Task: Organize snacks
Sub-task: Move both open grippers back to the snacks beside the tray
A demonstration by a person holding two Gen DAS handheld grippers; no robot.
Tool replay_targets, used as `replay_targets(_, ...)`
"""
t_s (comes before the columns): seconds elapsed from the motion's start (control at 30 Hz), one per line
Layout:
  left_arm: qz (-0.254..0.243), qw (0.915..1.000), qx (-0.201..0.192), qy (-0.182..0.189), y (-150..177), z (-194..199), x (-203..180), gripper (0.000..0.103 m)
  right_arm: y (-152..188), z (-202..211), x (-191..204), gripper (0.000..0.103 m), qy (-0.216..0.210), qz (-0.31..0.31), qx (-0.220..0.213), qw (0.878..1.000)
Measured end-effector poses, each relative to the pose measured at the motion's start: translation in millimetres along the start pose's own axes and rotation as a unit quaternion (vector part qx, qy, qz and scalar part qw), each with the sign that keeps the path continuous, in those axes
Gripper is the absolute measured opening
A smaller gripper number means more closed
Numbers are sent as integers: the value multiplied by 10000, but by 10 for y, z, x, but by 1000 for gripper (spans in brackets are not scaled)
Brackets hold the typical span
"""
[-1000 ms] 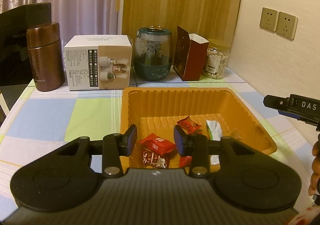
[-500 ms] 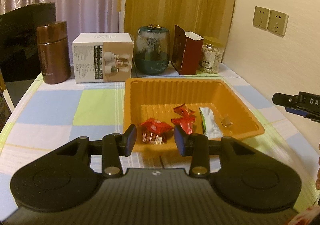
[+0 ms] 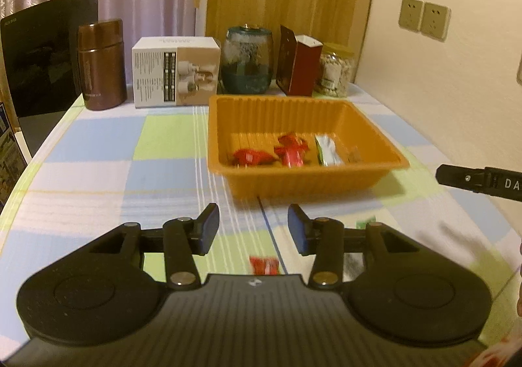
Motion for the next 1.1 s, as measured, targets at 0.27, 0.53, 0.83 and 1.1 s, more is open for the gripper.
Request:
replay_targets(0.27, -55, 9997, 251, -43, 266, 122, 6, 46, 418, 47, 239, 58, -362, 328, 632, 9968)
replay_targets(0.53, -54, 9992, 338, -207, 299, 98, 83, 49, 612, -121, 379, 58, -579, 567, 1109, 9905)
replay_targets(0.83, 55, 9992, 350, -168, 297, 46, 98, 55, 781, -425, 501, 58, -551, 939, 1524, 9823)
replay_targets(1.1, 210, 9988, 403, -205, 315, -17, 150, 57, 799, -608, 541, 58, -620, 851, 1606, 9814)
Point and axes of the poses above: each gripper's, at about its wrist camera, not at the fingertips, and z roughly against the way its jaws point, x to its left, y to its underside, the point moved 3 cm from there along -z, roughly the way its jaws point, and after that the axes turned 5 degrees about -x, right-handed, at the moved point
